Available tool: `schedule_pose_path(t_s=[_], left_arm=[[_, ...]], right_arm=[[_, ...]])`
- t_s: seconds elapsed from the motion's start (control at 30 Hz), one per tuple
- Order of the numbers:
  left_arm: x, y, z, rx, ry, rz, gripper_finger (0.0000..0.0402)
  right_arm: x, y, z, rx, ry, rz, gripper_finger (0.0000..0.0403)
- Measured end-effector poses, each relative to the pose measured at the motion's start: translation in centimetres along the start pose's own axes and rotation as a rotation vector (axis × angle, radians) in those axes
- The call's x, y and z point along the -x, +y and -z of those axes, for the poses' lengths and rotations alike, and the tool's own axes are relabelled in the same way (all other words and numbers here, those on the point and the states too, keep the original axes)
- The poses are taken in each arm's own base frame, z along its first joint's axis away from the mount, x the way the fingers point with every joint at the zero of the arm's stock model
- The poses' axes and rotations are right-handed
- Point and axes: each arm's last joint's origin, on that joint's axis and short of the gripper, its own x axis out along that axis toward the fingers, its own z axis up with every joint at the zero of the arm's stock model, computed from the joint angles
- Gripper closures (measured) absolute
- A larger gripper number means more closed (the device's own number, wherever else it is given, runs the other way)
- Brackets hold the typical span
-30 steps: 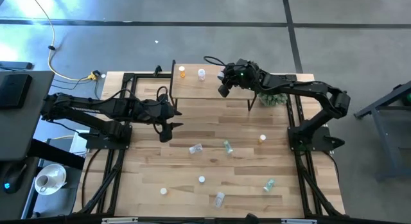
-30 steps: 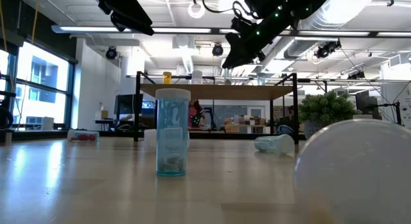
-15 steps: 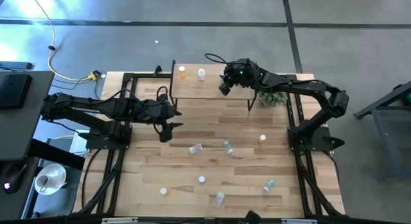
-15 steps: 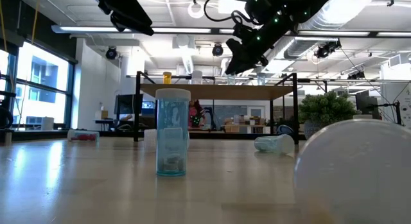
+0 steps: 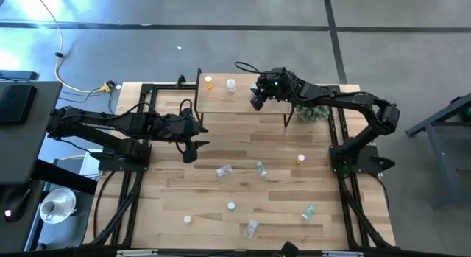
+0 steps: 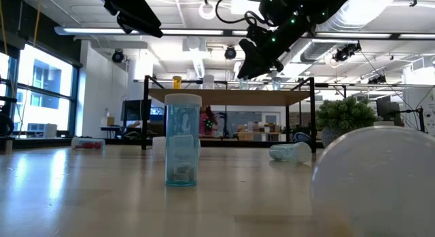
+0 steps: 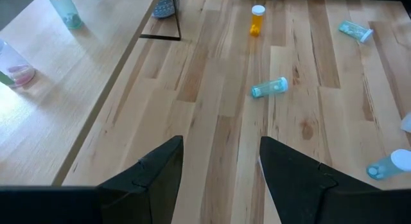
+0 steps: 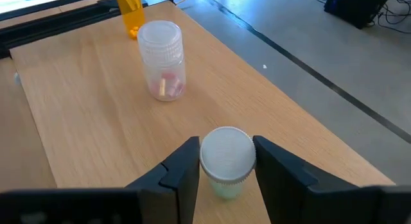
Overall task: Pick and place medicine bottles onto shelf by color
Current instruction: Put the bottom green pill bottle on the shelf, then put the bottom orange pill bottle on the shelf and aligned with the other orange pill bottle
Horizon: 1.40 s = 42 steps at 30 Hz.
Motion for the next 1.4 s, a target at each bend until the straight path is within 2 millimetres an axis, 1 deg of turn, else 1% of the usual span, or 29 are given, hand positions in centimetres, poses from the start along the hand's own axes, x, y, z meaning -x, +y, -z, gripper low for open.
schedule_pose_path(t_s=[0.2,0.5,0.63,0.8,0.93,1.03,1.13,1.23,1.4], left_arm=[[0.0,0.0,0.0,0.0,0.0,0.0,0.0204],[0.0,0.0,0.1,0.0,0.011,-0.001,0.0204],[0.0,0.0,0.3,0.02,0.027,-0.002,0.0204],[0.0,0.0,0.3,0.019,0.034,-0.003,0.0204],[0.0,0.0,0.4,0.02,0.045,-0.004,0.0204],[0.0,-0.1,0.7,0.054,0.076,0.011,0.0204],[0.2,-0.6,1.0,0.074,0.099,0.044,0.0204],[0.4,-1.6,1.2,0.08,0.111,0.072,0.0204],[1.1,-4.1,1.7,0.074,0.106,0.119,0.0204]], right_arm=[[0.0,-0.1,0.0,0.004,0.001,0.034,0.0246],[0.1,0.0,-0.4,0.014,-0.033,0.03,0.0242],[0.6,0.0,-1.6,0.018,-0.027,0.009,0.0242],[1.8,0.3,-3.3,0.023,0.024,-0.099,0.0242],[2.8,0.8,-4.3,0.041,0.078,-0.128,0.0242],[3.6,1.4,-4.9,0.078,0.102,-0.145,0.0242],[4.3,2.2,-5.0,0.111,0.136,-0.172,0.0242],[5.4,2.9,-4.8,0.164,0.162,-0.196,0.0242],[7.2,3.3,-3.1,0.193,0.201,-0.231,0.0242]])
